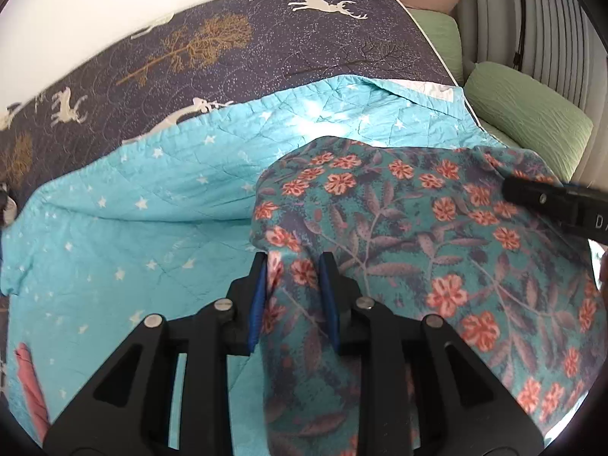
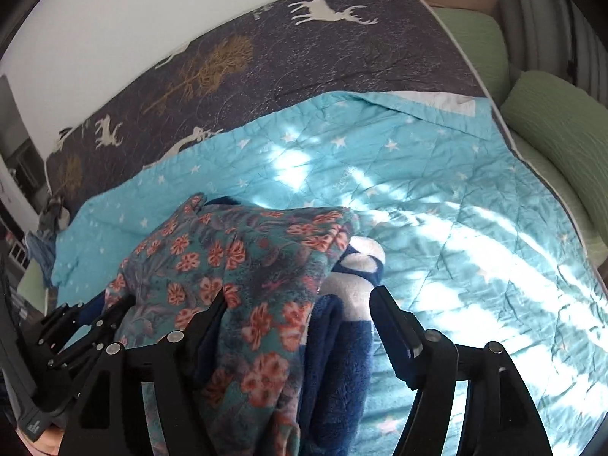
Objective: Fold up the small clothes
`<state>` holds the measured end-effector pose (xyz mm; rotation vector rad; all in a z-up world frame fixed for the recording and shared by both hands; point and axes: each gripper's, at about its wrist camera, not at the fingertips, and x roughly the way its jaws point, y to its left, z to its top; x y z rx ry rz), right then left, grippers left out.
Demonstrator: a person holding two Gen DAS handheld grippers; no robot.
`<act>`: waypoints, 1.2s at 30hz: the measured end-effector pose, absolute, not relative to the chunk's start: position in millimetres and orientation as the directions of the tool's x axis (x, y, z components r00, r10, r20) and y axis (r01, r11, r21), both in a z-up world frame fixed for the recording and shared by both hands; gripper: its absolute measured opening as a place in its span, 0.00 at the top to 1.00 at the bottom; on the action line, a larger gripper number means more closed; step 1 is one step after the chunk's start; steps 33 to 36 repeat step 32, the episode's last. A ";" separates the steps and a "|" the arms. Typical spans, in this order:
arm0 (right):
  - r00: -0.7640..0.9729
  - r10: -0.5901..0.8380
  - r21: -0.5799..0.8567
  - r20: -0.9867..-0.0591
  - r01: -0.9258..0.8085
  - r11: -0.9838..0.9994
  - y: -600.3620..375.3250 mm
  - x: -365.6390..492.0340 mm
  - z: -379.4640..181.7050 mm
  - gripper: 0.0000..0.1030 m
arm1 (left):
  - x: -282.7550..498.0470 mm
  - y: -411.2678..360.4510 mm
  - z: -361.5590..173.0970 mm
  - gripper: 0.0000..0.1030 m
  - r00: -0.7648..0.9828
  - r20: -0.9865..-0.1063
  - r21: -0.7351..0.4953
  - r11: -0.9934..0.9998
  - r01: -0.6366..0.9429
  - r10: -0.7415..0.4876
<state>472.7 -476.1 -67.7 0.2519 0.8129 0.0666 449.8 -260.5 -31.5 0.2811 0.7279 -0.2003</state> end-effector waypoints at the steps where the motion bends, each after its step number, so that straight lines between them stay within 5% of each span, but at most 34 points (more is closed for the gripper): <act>1: 0.705 0.099 0.198 -0.702 0.059 0.979 -474.2 468.4 -58.8 0.30 | 446.2 -262.0 -27.5 0.72 0.736 -0.673 0.198 0.940 0.278 -0.075; 6: 0.785 -0.127 -0.031 -0.607 0.135 0.990 -461.6 419.5 -12.7 0.30 | 408.6 -255.0 0.5 0.52 0.740 -0.658 0.150 0.939 0.310 -0.140; 14: 0.816 0.050 0.127 -0.576 0.028 0.992 -453.1 282.2 33.0 0.28 | 293.5 -241.5 46.6 0.31 0.766 -0.600 0.059 0.942 0.330 -0.231; 24: 0.794 -0.014 0.134 -0.607 0.120 0.984 -421.5 138.8 37.7 0.27 | 156.4 -208.3 59.5 0.27 0.799 -0.559 0.110 0.935 0.336 -0.221; 36: 0.792 -0.023 0.124 -0.610 0.124 0.985 -395.3 82.4 30.2 0.26 | 93.5 -184.8 63.2 0.26 0.801 -0.555 0.081 0.943 0.322 -0.226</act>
